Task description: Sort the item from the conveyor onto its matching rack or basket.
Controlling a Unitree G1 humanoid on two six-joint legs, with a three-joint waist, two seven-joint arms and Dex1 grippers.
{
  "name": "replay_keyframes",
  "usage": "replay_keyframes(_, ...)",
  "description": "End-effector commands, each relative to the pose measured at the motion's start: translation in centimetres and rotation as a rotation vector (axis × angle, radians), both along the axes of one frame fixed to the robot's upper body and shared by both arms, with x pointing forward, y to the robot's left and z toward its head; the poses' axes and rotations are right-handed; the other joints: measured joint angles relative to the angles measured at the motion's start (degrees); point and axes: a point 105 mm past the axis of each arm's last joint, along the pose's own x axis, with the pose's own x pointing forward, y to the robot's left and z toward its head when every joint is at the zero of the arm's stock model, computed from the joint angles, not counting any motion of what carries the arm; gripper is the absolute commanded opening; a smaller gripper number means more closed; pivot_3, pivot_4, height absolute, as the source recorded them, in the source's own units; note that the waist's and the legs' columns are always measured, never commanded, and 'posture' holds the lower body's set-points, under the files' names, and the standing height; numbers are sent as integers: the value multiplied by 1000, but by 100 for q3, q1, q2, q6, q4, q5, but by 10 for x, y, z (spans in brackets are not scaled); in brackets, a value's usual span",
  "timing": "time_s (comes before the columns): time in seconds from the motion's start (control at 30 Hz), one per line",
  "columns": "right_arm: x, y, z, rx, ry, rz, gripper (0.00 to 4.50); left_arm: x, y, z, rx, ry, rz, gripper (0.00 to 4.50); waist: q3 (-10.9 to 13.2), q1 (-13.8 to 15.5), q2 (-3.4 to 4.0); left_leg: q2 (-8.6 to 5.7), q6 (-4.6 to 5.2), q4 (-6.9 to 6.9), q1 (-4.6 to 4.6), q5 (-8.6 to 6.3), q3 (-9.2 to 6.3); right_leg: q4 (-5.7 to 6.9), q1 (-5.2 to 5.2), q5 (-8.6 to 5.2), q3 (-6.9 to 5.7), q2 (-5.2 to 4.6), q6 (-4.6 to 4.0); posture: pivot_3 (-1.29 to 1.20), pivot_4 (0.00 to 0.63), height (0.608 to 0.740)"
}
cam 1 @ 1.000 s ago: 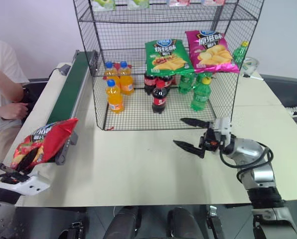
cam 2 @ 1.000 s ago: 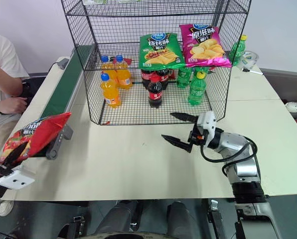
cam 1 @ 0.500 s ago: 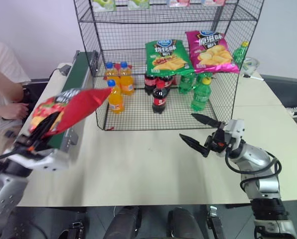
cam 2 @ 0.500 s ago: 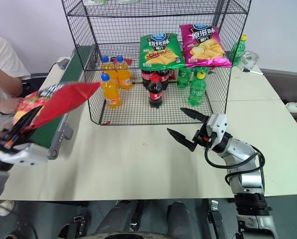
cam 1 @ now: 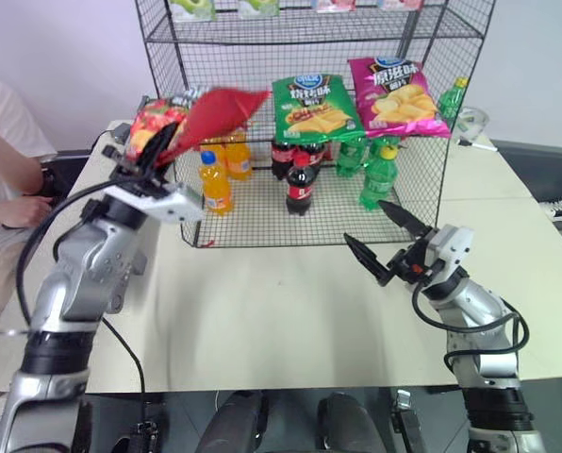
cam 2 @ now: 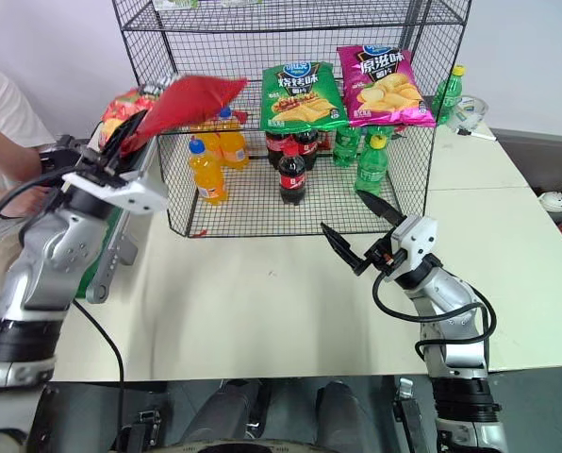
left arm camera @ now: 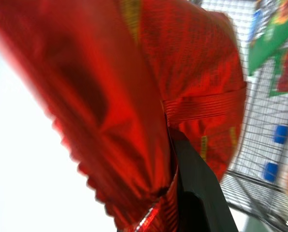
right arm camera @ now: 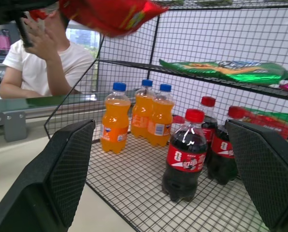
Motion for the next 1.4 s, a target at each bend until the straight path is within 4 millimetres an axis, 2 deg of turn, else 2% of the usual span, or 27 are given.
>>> replay_keyframes(0.03,-3,10,22,10,-88,28,4500,18,-10,2,2,-41,19,31,0,-4,0,0,0,-1,0,0,0,1,0,0,0,0,0,0,150,740)
replay_keyframes(0.17,0,12,21,9,-87,30,4500,44,-18,-6,9,-22,49,31,1,9,-4,0,-2,4,-2,2,-3,4,0,0,-1,3,1,0,150,740)
replay_keyframes(0.27,0,14,21,8,-83,39,4500,67,-26,4,-23,-30,58,31,3,19,-7,-2,-2,5,-3,3,-4,5,-1,0,-2,3,1,0,150,740)
replay_keyframes(0.33,0,16,19,1,-79,46,4500,77,-24,11,-31,-48,89,31,5,12,-11,-3,-2,8,-5,3,-5,6,0,1,-3,4,2,0,150,740)
replay_keyframes(0.47,-1,17,17,-7,-71,50,4500,95,-20,22,-38,-67,155,31,5,-23,-12,-3,-3,6,-10,4,-2,6,-9,0,-2,3,3,0,150,740)
replay_keyframes(0.63,-1,18,17,-9,-69,49,4500,108,-21,24,-44,-77,204,31,5,-35,-13,-3,-4,6,-11,5,-2,9,-9,-1,-2,4,4,0,150,740)
replay_keyframes(0.73,-1,16,18,-10,-64,42,4500,116,-21,8,7,-34,263,31,6,-32,-14,-4,-3,8,-15,5,-2,12,-12,-1,-2,4,5,0,150,740)
replay_keyframes(0.87,-4,16,17,-15,-54,45,4500,121,-18,-5,20,14,297,31,7,-34,-16,-5,-3,9,-17,5,-2,13,-14,-1,-2,4,5,0,150,740)
replay_keyframes(1.0,-4,17,18,-12,-50,48,4500,124,-22,-14,-52,93,257,31,7,-34,-16,-4,-4,12,-23,5,-2,15,-19,-1,-2,4,5,0,150,740)
replay_keyframes(1.1,-2,16,21,-21,-54,48,4500,125,-25,-16,-105,137,224,836,6,-34,-17,-4,-4,16,-25,5,-2,16,-20,-1,-3,4,5,0,150,740)
replay_keyframes(1.2,-1,16,22,-21,-54,52,4500,123,-26,-16,-126,145,198,2142,5,-10,-17,-4,-4,22,-25,5,-2,19,-17,-1,-3,4,5,0,150,740)
replay_keyframes(1.33,0,16,23,-21,-56,55,4500,118,-26,-9,-105,106,159,4122,4,20,-18,-6,-3,41,-25,4,-7,25,-8,-1,-5,4,5,0,150,740)
replay_keyframes(1.37,0,16,23,-21,-56,55,4500,117,-25,-9,-109,104,154,4469,3,20,-18,-6,-2,44,-25,4,-7,25,-7,0,-6,4,5,0,150,740)
replay_keyframes(1.4,0,15,23,-21,-56,54,4500,116,-23,-8,-114,100,148,4469,3,18,-18,-6,-2,46,-25,3,-7,26,-5,0,-6,4,6,0,150,740)
